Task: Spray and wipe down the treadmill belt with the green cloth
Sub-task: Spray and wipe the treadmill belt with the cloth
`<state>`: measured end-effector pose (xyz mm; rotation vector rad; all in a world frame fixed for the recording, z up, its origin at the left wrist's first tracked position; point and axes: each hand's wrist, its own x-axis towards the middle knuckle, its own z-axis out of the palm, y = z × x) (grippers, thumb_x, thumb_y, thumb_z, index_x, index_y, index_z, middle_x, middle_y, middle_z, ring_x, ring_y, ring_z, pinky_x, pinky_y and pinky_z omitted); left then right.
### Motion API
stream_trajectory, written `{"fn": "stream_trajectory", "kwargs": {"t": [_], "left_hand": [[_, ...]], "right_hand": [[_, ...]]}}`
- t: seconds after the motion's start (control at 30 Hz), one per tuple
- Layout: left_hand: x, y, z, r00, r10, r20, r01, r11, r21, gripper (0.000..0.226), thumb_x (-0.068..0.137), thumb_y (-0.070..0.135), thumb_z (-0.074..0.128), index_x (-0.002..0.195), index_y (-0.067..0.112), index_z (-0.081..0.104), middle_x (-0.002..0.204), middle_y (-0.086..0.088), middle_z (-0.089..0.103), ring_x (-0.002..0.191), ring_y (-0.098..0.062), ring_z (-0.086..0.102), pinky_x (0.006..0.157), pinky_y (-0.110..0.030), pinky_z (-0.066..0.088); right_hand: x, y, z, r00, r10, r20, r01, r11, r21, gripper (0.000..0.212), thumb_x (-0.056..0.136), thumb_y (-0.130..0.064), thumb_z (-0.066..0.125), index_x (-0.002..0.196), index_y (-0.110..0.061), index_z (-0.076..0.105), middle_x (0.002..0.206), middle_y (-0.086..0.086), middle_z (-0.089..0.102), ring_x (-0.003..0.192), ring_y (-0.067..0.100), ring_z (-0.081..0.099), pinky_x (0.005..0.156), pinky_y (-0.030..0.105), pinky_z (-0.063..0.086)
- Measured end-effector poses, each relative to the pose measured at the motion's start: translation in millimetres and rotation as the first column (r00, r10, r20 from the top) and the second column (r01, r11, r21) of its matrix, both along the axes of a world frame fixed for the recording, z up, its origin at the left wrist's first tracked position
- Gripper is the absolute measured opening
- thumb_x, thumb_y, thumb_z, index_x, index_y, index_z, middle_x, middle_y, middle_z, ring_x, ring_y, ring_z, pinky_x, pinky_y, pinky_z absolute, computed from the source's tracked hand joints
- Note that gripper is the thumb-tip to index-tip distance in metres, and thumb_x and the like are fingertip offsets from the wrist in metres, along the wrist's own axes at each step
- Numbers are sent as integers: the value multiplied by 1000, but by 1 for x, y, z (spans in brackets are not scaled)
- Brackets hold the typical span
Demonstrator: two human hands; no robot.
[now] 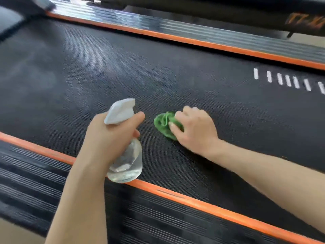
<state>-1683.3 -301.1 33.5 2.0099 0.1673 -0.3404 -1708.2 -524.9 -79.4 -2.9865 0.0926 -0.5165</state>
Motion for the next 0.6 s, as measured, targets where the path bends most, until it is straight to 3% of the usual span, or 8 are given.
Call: {"fn": "stream_trajectory", "kwargs": {"t": [0.1,0.27,0.33,0.4,0.5,0.6], "left_hand": [[3,15,0,995,102,0,-102,995,7,36,86,47,79,73,14,76,63,12,74,65,-15,64,70,-33,51],[3,28,-1,984,177,-3,-177,984,-18,39,86,45,80,69,11,76,68,4,76,67,-18,67,77,-39,57],[3,29,-1,984,178,-19,-178,984,-23,40,85,45,80,67,10,75,72,-3,77,68,-21,69,80,-42,59],[5,31,-3,983,180,-20,-181,983,-31,38,84,45,81,70,10,75,75,-7,77,72,-25,71,83,-47,60],[7,33,-4,982,189,-19,-189,981,-30,40,84,46,81,75,7,76,74,-4,77,83,-29,76,88,-50,60],[10,35,-5,984,177,4,-177,984,-11,42,81,50,80,73,10,75,74,-5,76,85,-30,75,89,-51,60]], "right_hand": [[-55,45,2,954,294,-64,-291,955,53,35,96,-51,49,84,-20,59,84,1,53,77,25,49,69,40,40],[-29,27,4,843,536,-45,-537,832,-139,33,99,-48,51,84,-19,59,84,2,54,76,23,48,69,38,41],[14,11,0,897,442,10,-436,887,-151,33,97,-46,50,84,-17,59,83,5,56,75,27,53,68,40,44],[67,2,-1,981,183,65,-175,978,-111,39,96,-48,43,90,-14,62,86,8,59,78,32,58,71,42,45],[115,3,-2,992,-125,-13,122,987,-108,41,100,-50,39,105,-16,63,99,9,63,91,32,59,81,42,44],[100,17,0,998,-66,-15,64,991,-116,40,99,-50,41,99,-17,62,96,7,61,88,31,58,79,41,42]]}}
